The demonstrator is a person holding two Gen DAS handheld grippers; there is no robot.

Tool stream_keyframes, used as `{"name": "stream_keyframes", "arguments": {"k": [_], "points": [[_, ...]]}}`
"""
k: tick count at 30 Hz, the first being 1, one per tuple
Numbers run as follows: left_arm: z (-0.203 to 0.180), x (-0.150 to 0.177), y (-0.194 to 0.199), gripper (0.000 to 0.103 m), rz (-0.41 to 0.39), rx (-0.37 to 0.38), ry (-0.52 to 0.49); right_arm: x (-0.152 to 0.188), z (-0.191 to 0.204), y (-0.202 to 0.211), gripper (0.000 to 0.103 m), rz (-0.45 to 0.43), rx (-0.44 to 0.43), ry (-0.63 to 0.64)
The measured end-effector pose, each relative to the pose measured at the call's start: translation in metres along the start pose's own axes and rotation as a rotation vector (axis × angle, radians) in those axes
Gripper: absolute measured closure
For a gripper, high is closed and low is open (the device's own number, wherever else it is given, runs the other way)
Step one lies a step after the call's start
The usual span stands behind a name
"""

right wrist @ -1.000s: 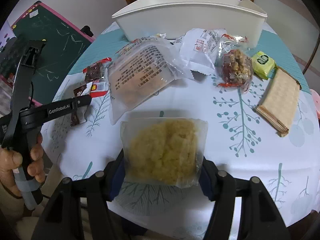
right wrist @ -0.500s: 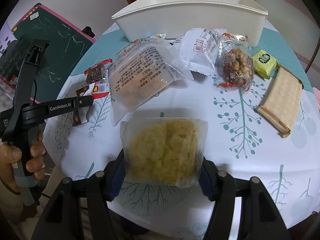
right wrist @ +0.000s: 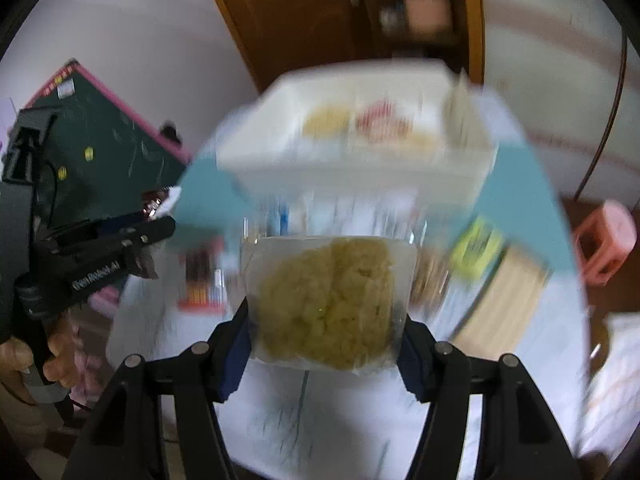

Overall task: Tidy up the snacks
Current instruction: 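Lift both held snacks toward the white tray, then lower both snacks into the white tray and open both tools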

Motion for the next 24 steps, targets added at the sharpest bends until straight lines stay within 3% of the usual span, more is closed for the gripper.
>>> {"name": "stream_keyframes", "arguments": {"k": [6,11,17,24], "points": [[-0.010,-0.086,0.023,0.072,-0.135,0.004,-0.034,-0.094,0.001,0.050,0.040,-0.199,0.063,0.028],[-0.013,-0.148,0.035,0.072,-0.225,-0.003,-0.040,-0.156,-0.003,0.067,0.039,-0.277,0.082,-0.022],[-0.016,-0.188,0.027,0.072,-0.254,0.020,-0.035,-0.201,-0.018,0.056,0.039,-0.290,0.061,-0.102],[-0.027,-0.201,-0.024,0.069,-0.187,0.044,-0.030,-0.218,-0.033,0.007,0.037,-0.208,0.081,-0.135]]}}
Point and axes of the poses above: each gripper's, at about its wrist camera, not at the fingertips, and y roughly against the way its jaws point, z to its left, x to its underside, the point moved 3 cm from there along -y, roughly the way its jaws point, and after that the axes turned 1 degree about -y, right-handed, at the moved point
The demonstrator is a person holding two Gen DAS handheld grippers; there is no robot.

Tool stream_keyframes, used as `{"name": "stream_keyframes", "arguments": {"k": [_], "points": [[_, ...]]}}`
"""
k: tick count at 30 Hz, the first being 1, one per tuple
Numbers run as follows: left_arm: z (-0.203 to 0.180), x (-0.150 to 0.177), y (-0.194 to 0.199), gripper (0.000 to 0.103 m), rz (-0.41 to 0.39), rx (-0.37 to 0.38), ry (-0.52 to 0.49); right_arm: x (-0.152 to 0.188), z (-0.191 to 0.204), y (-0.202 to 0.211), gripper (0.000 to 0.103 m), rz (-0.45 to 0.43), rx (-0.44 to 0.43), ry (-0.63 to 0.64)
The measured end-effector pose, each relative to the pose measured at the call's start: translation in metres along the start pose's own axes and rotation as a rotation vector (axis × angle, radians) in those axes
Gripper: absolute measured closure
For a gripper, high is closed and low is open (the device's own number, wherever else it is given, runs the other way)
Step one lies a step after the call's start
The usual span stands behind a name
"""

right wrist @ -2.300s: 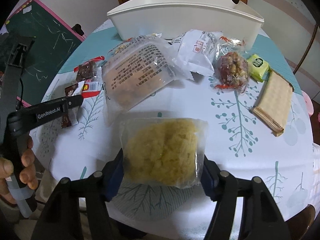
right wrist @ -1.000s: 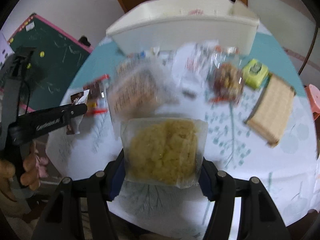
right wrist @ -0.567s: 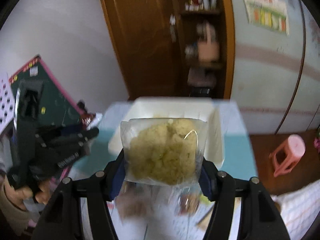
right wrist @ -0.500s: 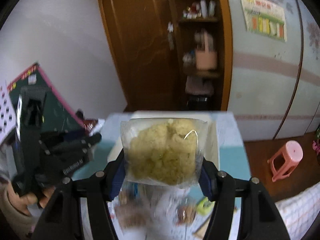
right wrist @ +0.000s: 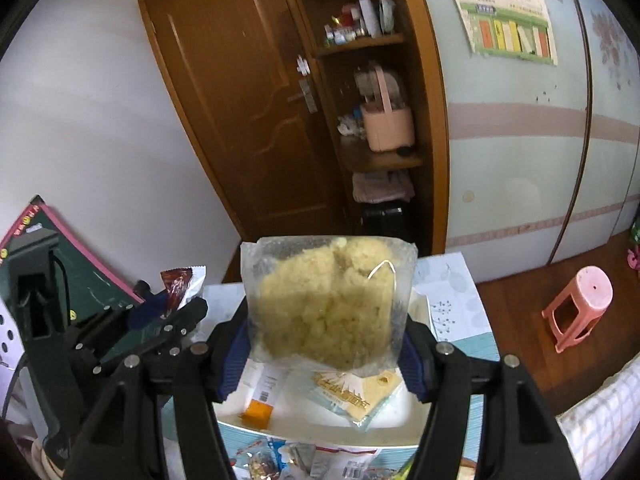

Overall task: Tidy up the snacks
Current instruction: 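Lower both snacks into the white tray and open both tools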

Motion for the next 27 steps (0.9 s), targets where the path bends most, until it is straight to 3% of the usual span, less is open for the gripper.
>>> {"name": "stream_keyframes", "arguments": {"k": [1,4,10,27], "points": [[0.000,0.002,-0.006,0.063,0.008,0.000,0.006,0.002,0.000,-0.005,0.037,0.011,-0.002,0.000],[0.001,0.010,-0.021,0.000,0.016,0.000,0.016,0.006,-0.004,-0.023,0.033,0.038,-0.009,-0.011],[0.004,0.019,-0.039,0.001,0.039,-0.011,0.019,0.012,-0.016,-0.042,0.011,0.061,0.064,-0.051],[-0.004,0.038,0.012,0.001,0.020,-0.026,0.009,0.035,-0.018,-0.008,0.009,0.102,0.090,-0.105]]}}
Point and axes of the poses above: each gripper's, at about its wrist camera, not at the fingertips, and y roughly against the way its jaws point, z to its left, x to its underside, the point moved 3 cm from there along -y, roughly the way its jaws point, and after that the axes turned 1 degree about -y, right-handed, at the moved point
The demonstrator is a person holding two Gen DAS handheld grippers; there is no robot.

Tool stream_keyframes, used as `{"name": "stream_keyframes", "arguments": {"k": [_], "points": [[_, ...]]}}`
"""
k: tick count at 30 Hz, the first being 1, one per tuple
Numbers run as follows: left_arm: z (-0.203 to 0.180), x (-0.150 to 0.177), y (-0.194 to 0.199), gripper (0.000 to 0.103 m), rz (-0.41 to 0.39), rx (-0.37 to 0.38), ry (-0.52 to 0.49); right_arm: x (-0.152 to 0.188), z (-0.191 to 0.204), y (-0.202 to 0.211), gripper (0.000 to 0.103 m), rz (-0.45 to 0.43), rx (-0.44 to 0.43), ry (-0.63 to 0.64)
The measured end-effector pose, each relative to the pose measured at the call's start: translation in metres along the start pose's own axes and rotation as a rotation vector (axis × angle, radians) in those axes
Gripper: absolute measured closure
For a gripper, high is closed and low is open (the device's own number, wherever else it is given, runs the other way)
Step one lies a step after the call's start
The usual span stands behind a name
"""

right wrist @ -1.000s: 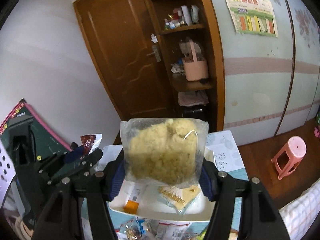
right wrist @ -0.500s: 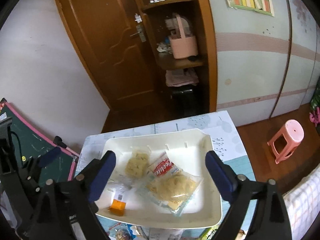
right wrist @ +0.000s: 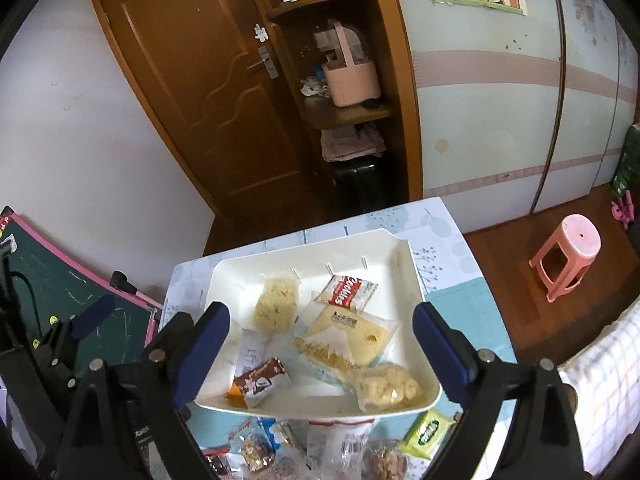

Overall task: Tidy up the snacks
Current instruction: 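Lower both snacks into the white tray and open both tools, then withdraw both tools from the tray toward the remaining snacks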

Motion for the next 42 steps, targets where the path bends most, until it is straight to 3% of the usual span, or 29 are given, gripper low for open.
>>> {"name": "stream_keyframes", "arguments": {"k": [12,20,29,34,38,42], "points": [[-0.005,0.021,0.029,0.001,0.030,0.015,0.020,0.019,0.003,0.022,0.009,0.066,0.110,0.063],[-0.011,0.051,0.071,0.001,0.009,0.035,0.025,0.044,0.003,0.072,0.009,0.024,0.097,0.086],[-0.022,0.097,0.103,0.001,-0.042,0.039,-0.057,0.092,-0.014,0.104,0.009,-0.026,0.092,0.138],[-0.021,0.126,0.091,0.001,-0.013,0.101,-0.087,0.122,-0.040,0.094,0.010,-0.012,0.101,0.123],[-0.026,0.164,0.064,0.001,0.071,0.155,-0.127,0.147,-0.070,0.069,0.011,0.054,0.116,0.058],[-0.035,0.198,0.035,0.001,0.144,0.173,-0.174,0.168,-0.096,0.033,0.022,0.147,0.156,0.008]]}}
Point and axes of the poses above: each gripper's, at about its wrist camera, not at the fingertips, and y roughly against the way its jaws point, z to its left, x to its underside, the point moved 3 cm from there along -y, roughly the way its jaws point, and after that the axes turned 1 degree about -y, right-handed, at the moved point
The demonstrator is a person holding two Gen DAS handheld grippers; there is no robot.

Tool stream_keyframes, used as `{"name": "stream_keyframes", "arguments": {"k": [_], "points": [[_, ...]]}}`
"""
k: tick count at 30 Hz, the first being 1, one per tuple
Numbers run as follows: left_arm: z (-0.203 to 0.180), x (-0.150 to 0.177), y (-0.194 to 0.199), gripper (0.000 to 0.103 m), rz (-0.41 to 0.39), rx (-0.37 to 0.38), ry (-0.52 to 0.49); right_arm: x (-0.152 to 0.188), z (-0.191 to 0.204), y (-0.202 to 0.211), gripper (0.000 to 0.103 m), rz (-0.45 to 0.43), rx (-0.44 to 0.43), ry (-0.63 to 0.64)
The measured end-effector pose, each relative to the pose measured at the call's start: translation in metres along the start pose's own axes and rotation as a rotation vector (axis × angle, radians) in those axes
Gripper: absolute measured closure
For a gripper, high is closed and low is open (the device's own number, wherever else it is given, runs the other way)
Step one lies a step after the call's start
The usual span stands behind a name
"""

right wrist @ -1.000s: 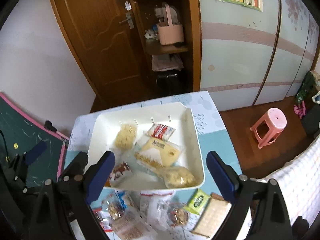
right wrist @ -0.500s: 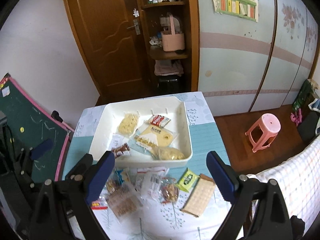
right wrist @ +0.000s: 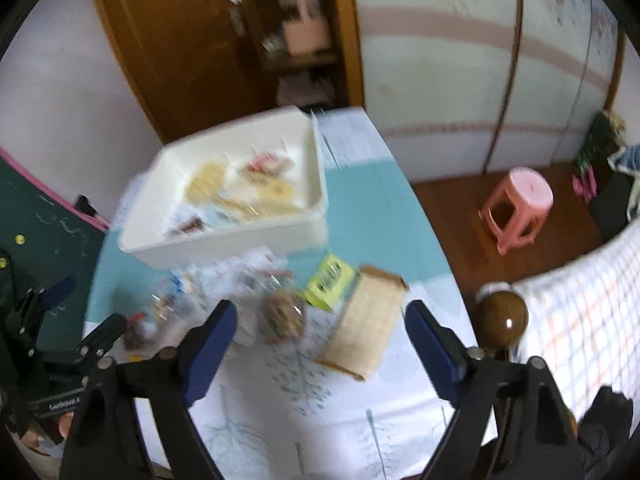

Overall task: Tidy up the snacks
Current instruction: 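Withdraw both tools from the tray toward the remaining snacks, then grasp the printed clear bread bag with the left tool while the right tool grasps the tan wafer pack, then lift both held packs up and carry them over the white tray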

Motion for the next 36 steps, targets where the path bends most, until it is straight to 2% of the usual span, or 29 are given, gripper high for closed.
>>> {"name": "stream_keyframes", "arguments": {"k": [7,14,18,22,25,29,32,36], "points": [[-0.009,0.030,-0.053,0.001,0.128,0.002,-0.040,0.020,-0.019,-0.064,0.024,0.135,0.067,-0.058],[-0.022,0.034,-0.074,0.001,0.168,0.018,-0.090,0.023,-0.032,-0.104,0.024,0.188,0.129,-0.106],[-0.030,0.033,-0.088,0.002,0.199,0.014,-0.115,0.027,-0.028,-0.121,0.029,0.221,0.135,-0.095],[-0.038,0.037,-0.098,0.013,0.232,0.018,-0.132,0.031,-0.019,-0.124,0.034,0.203,0.179,-0.034],[-0.040,0.038,-0.099,0.022,0.230,0.015,-0.135,0.033,-0.015,-0.122,0.040,0.187,0.166,-0.015],[-0.042,0.038,-0.094,0.035,0.220,0.005,-0.130,0.037,-0.014,-0.117,0.041,0.185,0.151,-0.003],[-0.043,0.039,-0.087,0.040,0.221,0.011,-0.104,0.043,-0.016,-0.111,0.043,0.193,0.130,-0.018],[-0.035,0.039,-0.076,0.041,0.227,0.028,-0.056,0.047,-0.017,-0.094,0.044,0.178,0.083,-0.049]]}}
Point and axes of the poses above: each gripper's, at about its wrist camera, not at the fingertips, and y roughly against the way its jaws point, z to its left, x to its underside, the point moved 3 cm from there along -y, roughly the way its jaws point, and after that the axes turned 1 degree about -y, right-handed, at the moved point
